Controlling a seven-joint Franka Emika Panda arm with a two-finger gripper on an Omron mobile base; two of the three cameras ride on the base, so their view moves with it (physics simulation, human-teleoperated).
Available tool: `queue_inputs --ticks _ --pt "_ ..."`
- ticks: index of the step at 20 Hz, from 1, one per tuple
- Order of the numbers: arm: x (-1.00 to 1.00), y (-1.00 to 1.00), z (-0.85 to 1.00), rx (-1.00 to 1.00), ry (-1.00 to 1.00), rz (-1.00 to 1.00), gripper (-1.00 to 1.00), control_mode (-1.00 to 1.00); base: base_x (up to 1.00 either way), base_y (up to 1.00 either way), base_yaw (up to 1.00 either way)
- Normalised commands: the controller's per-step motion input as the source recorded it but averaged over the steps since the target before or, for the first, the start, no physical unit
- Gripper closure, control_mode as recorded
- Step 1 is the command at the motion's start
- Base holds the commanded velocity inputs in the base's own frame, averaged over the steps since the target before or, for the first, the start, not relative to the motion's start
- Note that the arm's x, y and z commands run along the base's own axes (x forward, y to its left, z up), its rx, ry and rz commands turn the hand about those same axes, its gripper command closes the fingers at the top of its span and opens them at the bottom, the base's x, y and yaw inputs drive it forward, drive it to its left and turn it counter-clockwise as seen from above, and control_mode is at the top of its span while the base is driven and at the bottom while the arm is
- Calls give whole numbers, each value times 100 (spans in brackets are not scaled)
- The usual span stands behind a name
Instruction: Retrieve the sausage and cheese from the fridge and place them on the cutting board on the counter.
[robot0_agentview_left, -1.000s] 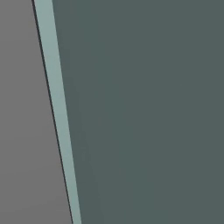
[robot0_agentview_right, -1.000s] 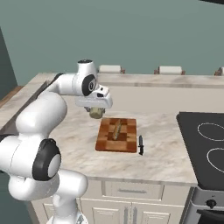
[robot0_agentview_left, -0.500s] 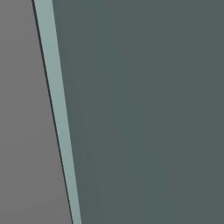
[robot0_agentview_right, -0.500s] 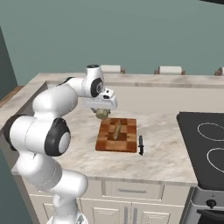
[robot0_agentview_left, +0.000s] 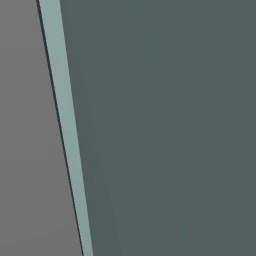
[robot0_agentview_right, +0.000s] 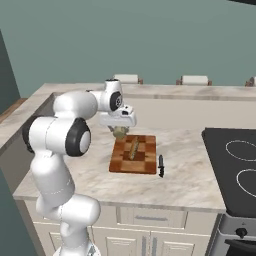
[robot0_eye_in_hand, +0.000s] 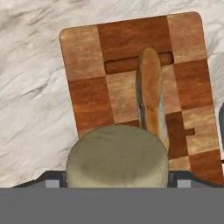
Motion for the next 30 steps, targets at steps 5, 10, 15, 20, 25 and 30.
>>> queue_inputs --ticks 5,10,15,20,25,30 --pt "55 0 -36 0 10 0 100 -100 0 0 0" --pt "44 -1 -32 0 9 0 100 -100 0 0 0" --pt "17 -2 -42 0 10 0 -100 -100 0 0 0" --pt "2 -5 -19 0 3 0 -100 -100 0 0 0" --pt "4 -17 0 1 0 0 -100 -100 0 0 0" --pt "0 -8 0 2 0 0 -100 -100 0 0 0"
